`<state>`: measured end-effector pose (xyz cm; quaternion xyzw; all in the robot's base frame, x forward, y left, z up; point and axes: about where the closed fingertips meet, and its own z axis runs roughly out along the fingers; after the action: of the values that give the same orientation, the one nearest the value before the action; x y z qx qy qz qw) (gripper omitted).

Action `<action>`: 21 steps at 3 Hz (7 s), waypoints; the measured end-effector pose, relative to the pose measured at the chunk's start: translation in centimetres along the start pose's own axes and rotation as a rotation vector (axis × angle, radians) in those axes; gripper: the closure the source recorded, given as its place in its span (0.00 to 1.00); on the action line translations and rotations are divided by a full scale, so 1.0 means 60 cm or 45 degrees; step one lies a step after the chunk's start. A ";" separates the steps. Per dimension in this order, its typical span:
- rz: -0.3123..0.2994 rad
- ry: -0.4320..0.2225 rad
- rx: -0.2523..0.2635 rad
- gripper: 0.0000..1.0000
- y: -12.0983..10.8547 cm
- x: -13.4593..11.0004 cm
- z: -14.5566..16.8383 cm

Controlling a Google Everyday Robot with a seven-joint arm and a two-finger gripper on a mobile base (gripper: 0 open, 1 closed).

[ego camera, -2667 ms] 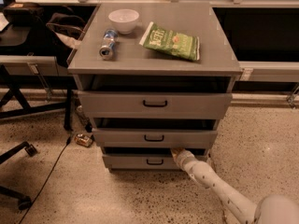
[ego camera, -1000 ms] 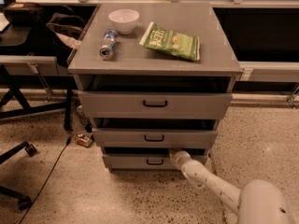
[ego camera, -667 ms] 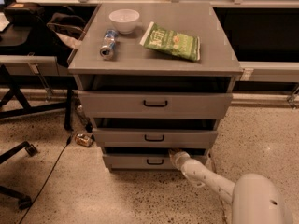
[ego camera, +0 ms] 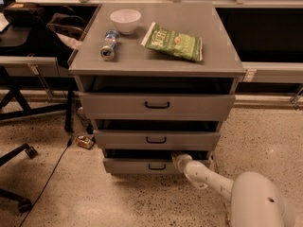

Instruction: Open bottom drawer

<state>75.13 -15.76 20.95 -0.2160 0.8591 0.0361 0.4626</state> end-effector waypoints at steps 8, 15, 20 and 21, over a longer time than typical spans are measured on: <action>0.127 0.353 -0.164 1.00 0.002 0.130 -0.129; 0.111 0.517 -0.501 1.00 0.092 0.211 -0.184; 0.148 0.568 -0.610 0.29 0.125 0.268 -0.226; 0.152 0.580 -0.621 0.05 0.127 0.270 -0.224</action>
Offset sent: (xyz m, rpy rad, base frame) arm -0.0350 -0.0338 -0.0266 -0.0903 0.2258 0.0429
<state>53.84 -17.83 14.43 -0.2721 0.9176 0.2184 0.1904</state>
